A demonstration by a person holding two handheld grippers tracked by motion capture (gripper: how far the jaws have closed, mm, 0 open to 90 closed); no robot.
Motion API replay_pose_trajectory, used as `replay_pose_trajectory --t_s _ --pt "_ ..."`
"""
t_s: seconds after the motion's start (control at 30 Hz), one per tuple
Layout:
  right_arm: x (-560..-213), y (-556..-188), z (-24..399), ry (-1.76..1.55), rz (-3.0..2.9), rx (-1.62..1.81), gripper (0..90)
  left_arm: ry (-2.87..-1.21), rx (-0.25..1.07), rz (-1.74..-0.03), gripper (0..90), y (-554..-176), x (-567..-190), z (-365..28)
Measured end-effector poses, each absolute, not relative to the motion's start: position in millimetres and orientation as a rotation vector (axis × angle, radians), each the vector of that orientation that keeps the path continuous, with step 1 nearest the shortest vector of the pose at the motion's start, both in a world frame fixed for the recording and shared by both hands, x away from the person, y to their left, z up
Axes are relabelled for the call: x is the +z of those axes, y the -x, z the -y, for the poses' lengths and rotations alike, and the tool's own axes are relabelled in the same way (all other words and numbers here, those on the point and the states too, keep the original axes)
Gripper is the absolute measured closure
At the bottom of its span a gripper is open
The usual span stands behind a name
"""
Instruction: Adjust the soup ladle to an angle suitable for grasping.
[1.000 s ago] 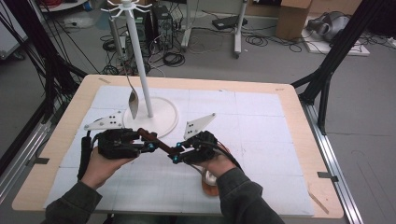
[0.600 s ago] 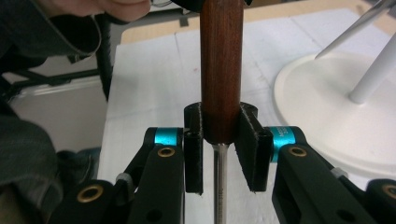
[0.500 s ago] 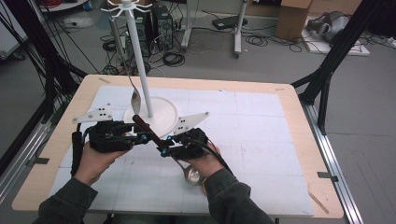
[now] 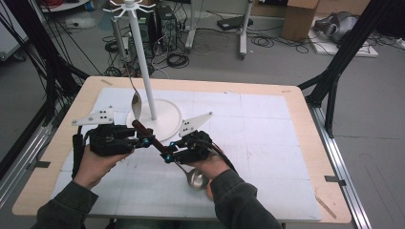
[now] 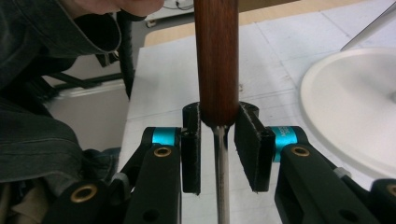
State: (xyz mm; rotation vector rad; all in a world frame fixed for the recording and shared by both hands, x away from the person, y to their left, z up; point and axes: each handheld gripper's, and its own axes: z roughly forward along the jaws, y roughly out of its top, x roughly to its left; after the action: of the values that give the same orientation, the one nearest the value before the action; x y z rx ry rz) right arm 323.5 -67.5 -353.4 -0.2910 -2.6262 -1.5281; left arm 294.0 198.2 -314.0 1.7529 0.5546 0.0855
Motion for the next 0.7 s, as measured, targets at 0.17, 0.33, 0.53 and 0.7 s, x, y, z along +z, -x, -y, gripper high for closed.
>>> replay_pose_trajectory --t_s 0.17,0.33,0.53,0.7 --pt "-355.9 -324.2 67.7 0.298 2.613 -1.537 74.1 -1.744 0.082 -0.553 69.0 -294.5 -314.3 -198.2" --pt "-353.8 -322.1 66.6 0.331 2.659 -1.559 74.3 -1.742 0.113 -0.586 66.0 -296.2 -314.8 -197.9" --pt "-348.3 -319.7 67.5 0.387 2.704 -1.591 74.3 -1.708 0.124 -0.613 64.6 -297.1 -313.7 -198.8" --pt "-346.1 -318.6 62.8 0.395 2.711 -1.603 74.3 -1.699 0.118 -0.623 64.0 -296.5 -314.2 -195.3"
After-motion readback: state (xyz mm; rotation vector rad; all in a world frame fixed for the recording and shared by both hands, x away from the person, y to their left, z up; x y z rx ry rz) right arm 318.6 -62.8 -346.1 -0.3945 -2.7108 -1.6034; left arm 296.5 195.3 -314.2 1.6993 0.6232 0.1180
